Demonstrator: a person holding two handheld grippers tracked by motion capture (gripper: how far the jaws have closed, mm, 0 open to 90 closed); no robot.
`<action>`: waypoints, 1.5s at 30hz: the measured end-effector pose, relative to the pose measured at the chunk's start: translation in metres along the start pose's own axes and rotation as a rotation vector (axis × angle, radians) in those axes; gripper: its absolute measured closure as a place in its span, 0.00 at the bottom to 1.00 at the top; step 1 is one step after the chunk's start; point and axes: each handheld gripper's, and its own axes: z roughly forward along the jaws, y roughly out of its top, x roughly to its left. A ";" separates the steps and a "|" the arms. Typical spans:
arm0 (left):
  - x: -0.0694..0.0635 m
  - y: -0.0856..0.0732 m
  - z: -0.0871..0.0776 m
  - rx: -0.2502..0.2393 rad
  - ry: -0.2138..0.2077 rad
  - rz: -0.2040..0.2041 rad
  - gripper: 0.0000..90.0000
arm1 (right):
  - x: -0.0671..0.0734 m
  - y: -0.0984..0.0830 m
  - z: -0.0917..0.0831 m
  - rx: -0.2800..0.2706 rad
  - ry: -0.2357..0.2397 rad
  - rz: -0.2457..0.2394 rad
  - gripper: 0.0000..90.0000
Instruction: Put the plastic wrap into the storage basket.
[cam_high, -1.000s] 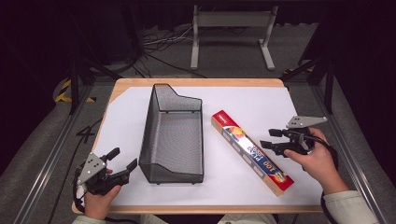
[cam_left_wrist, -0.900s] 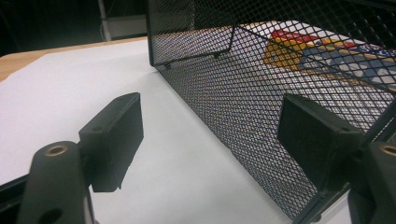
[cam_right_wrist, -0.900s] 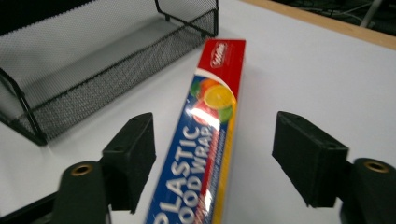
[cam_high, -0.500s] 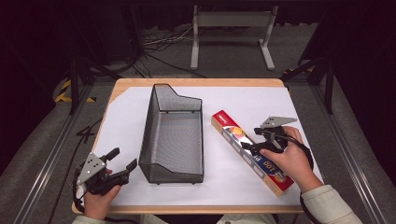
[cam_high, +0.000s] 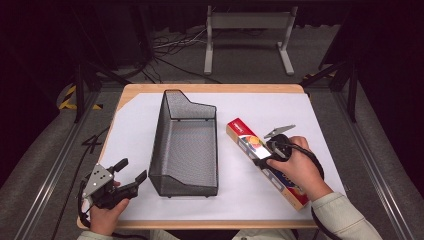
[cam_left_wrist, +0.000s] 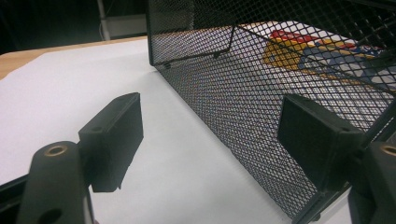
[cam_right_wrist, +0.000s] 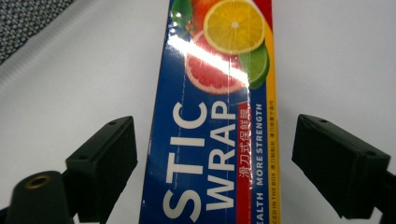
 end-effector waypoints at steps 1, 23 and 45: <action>0.000 0.000 0.000 -0.001 0.000 0.000 0.26 | 0.000 0.001 0.002 0.011 -0.003 0.006 0.16; -0.001 0.000 0.000 0.002 -0.003 0.004 0.26 | 0.008 0.004 0.016 0.164 -0.073 0.065 0.44; 0.000 -0.001 -0.004 -0.008 0.010 -0.001 0.26 | 0.025 0.035 -0.024 0.013 -0.053 0.112 0.45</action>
